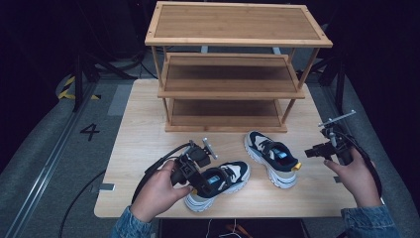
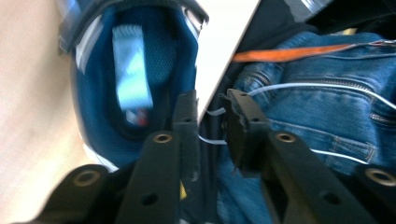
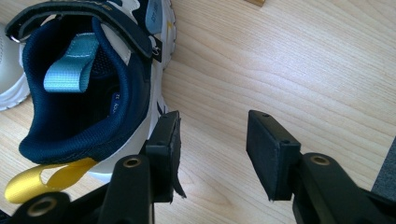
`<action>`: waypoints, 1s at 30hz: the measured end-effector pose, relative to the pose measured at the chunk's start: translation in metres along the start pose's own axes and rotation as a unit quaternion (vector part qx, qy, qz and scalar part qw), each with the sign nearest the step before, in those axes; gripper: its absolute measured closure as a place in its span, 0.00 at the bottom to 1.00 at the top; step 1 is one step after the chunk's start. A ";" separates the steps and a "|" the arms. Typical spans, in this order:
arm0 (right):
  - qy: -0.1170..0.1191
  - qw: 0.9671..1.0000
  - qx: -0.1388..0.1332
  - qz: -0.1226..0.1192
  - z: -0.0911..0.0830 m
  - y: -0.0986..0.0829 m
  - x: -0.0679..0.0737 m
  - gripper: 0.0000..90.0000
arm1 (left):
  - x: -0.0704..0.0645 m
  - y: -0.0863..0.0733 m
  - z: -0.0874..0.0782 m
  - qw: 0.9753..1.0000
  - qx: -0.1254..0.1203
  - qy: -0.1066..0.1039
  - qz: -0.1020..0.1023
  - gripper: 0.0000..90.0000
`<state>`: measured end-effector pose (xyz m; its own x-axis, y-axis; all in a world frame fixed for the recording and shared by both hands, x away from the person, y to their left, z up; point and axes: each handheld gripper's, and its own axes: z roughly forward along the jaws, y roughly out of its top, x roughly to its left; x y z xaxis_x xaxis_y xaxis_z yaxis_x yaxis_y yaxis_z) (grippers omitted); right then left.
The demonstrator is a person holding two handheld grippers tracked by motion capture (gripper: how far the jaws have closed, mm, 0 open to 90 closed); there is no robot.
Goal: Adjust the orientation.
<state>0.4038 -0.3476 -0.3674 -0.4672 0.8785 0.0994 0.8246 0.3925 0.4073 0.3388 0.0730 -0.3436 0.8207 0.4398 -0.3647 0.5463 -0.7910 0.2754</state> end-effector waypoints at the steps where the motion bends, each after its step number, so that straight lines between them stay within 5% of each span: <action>1: 0.000 1.000 0.000 -0.001 0.000 0.000 0.000 0.60 | 0.000 0.000 -0.001 1.000 -0.007 0.005 0.002 0.79; 7: 0.003 1.000 0.001 0.000 0.002 -0.001 0.001 0.59 | 0.010 -0.002 -0.010 0.996 -0.053 0.069 -0.032 0.63; 12: 0.009 1.000 0.001 0.008 0.001 -0.005 -0.003 0.57 | 0.021 0.003 0.000 0.991 -0.042 0.123 -0.032 0.46; 16: 0.010 1.000 -0.002 0.013 -0.001 -0.010 -0.004 0.56 | 0.028 0.011 0.015 0.990 -0.024 0.138 -0.017 0.42; 24: 0.010 1.000 0.001 0.020 -0.003 -0.017 -0.007 0.56 | 0.039 0.023 0.043 0.988 0.015 0.152 -0.008 0.50; 28: 0.016 1.000 -0.002 0.025 -0.004 -0.020 -0.007 0.56 | 0.042 0.023 0.044 0.992 0.014 0.122 -0.006 0.68; 30: 0.015 1.000 0.000 0.023 -0.004 -0.020 -0.008 0.56 | 0.039 0.024 0.044 0.991 0.018 0.129 0.002 0.76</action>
<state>0.3897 -0.3638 -0.3730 -0.4380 0.8872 0.1448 0.8455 0.3519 0.4017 0.3762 0.0522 -0.3905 0.8406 0.5275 -0.1227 0.5408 -0.8053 0.2429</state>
